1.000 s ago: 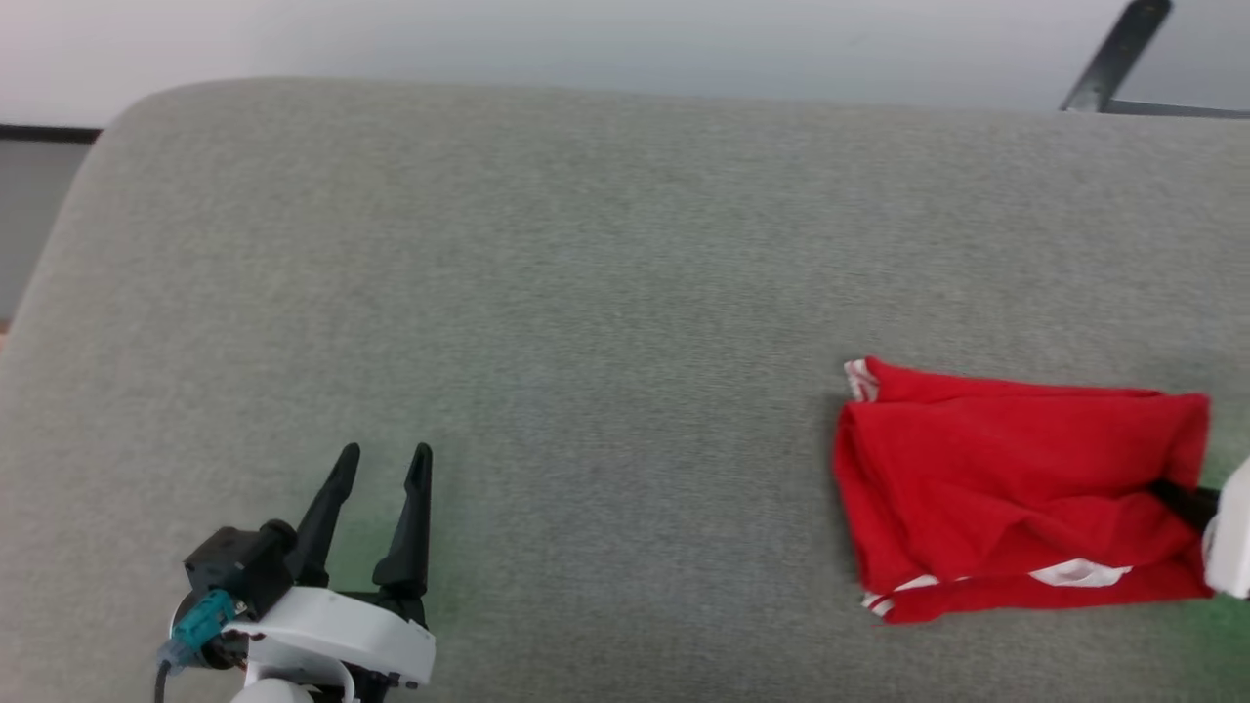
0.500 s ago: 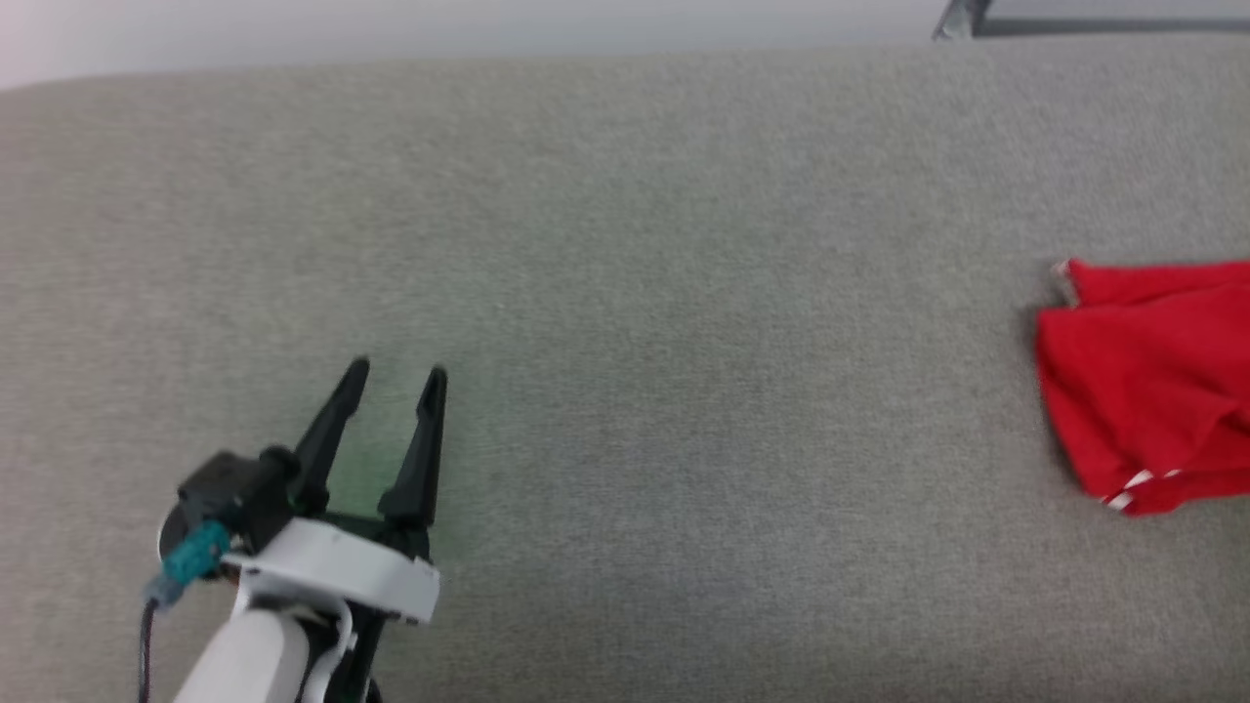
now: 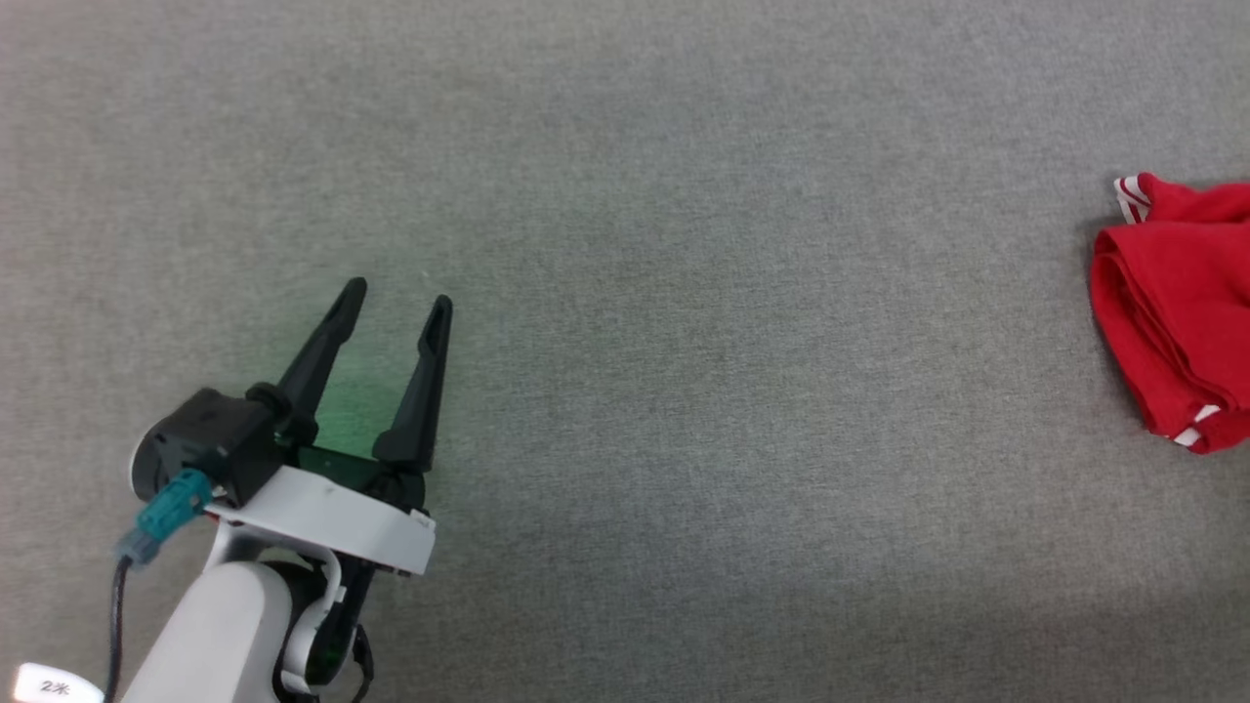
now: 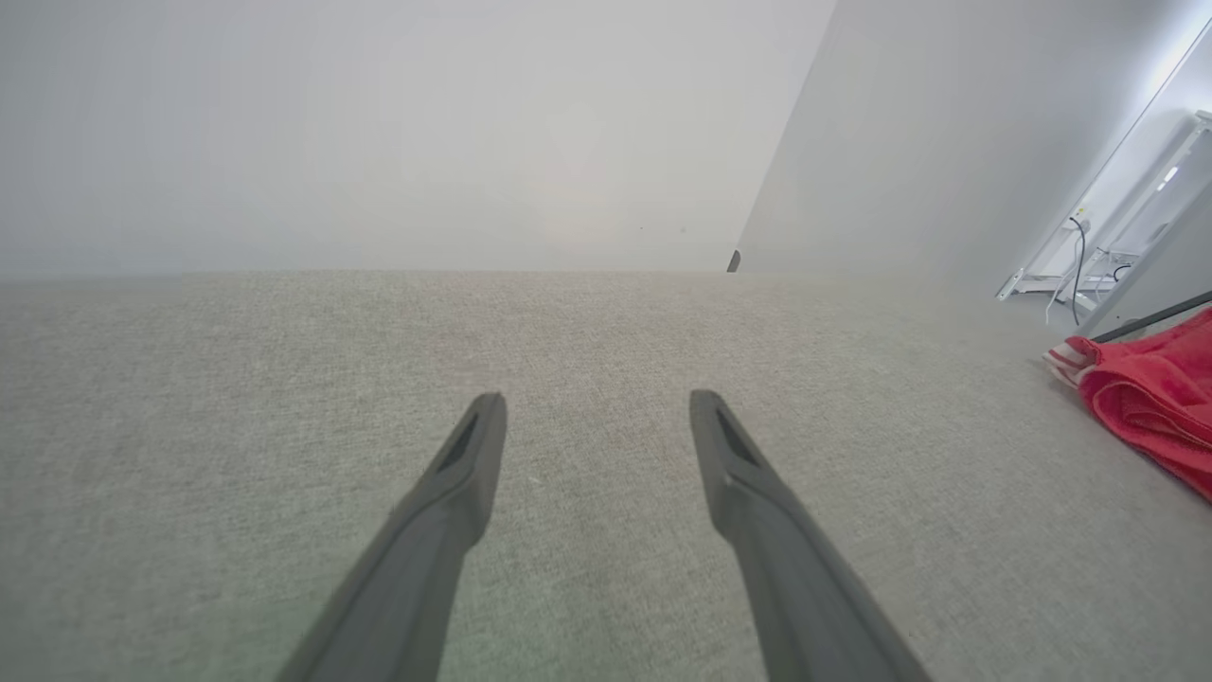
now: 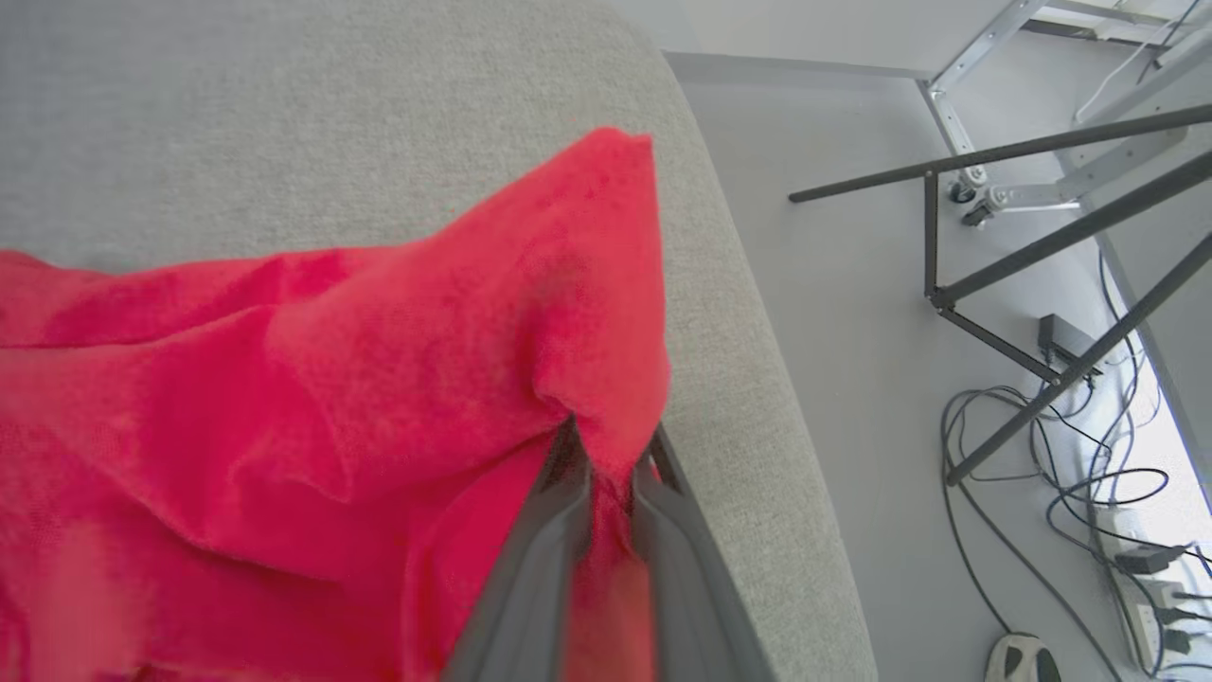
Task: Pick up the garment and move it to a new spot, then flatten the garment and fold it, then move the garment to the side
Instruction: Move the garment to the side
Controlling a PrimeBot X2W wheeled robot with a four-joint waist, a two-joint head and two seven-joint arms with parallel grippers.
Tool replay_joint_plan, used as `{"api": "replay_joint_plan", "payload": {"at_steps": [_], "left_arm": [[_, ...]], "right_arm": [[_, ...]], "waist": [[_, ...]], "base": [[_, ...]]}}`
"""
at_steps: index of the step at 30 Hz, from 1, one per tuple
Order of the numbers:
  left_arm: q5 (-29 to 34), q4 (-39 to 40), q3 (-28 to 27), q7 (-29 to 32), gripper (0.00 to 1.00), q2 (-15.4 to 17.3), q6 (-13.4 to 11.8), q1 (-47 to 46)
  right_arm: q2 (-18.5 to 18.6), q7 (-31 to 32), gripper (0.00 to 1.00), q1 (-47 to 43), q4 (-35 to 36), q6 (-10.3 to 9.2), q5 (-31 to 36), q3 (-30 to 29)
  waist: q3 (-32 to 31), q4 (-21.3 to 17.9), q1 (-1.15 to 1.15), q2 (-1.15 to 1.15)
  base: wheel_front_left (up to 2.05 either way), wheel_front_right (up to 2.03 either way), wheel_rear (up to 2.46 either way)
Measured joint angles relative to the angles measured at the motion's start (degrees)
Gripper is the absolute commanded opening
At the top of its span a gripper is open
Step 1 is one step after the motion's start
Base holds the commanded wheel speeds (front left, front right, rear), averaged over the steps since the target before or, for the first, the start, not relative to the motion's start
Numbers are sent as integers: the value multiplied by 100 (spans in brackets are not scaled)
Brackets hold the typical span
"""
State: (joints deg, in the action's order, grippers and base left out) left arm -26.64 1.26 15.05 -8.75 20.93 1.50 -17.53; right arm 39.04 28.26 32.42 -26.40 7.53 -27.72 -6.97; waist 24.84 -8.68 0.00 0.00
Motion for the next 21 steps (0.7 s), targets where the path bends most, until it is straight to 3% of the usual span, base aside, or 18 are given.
{"api": "replay_joint_plan", "payload": {"at_steps": [11,12,15,16,21], "left_arm": [[-9,44,-32,16,100,102,-34,-5],[-9,51,-30,18,100,108,-34,-11],[-9,60,-20,16,100,111,-34,-36],[-9,56,-18,13,100,110,-35,-45],[-60,-73,22,-110,100,35,-43,-34]], "right_arm": [[-113,-412,0,230,-326,-1,207,177],[-120,-439,16,250,-350,0,208,191],[-143,-571,95,257,-423,-1,312,215],[-158,-611,100,275,-450,-1,320,216],[-166,-719,100,336,-559,0,392,229]], "waist": [[160,-146,0,0],[165,-151,0,0],[150,-153,0,0],[132,-153,0,0],[-82,-115,0,0]], "base": [[0,0,0],[0,0,0],[0,0,0],[0,0,0],[0,0,0]]}}
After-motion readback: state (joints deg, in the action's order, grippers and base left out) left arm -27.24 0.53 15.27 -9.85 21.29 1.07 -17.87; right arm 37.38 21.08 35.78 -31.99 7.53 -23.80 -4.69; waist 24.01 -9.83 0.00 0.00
